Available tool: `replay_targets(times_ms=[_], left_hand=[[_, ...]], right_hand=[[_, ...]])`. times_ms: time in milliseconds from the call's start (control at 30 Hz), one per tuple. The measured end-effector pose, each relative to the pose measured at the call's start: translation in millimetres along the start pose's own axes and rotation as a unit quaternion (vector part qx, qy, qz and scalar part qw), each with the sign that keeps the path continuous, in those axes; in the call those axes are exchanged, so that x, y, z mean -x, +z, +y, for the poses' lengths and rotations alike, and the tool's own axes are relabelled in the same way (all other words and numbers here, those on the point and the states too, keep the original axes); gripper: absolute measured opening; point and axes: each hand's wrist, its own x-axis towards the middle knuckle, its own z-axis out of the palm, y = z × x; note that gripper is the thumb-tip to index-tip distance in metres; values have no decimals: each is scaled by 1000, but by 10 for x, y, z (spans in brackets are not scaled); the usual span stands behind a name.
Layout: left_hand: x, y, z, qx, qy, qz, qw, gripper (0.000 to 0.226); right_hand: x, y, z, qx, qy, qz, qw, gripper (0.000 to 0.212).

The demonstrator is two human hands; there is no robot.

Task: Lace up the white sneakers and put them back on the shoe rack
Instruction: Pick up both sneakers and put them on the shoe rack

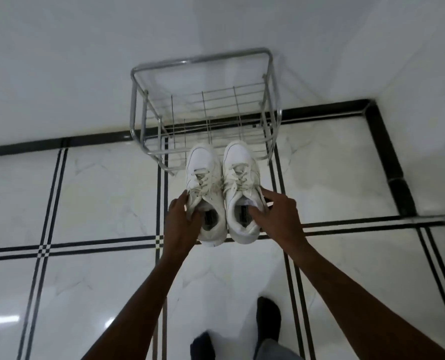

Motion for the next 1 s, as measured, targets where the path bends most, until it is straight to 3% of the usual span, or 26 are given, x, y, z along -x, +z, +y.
replay_targets(times_ms=[300,600,700,1000], left_hand=[[-1141,-179,464,-13,30,23,999,44],[-2603,-55,267,11,7,-3,1000,49],[-2887,-14,206,22,-25,-7,999,53],[-3326,136,108,17,-41,-23,999,57]], right_hand=[[-1156,59,-460,-7,11,0,1000,46],[-2542,513,-575,56,-3,-15,998,47],[-2826,694,-541,63,12,-22,998,58],[-3247,866,-440,72,64,-22,995,55]])
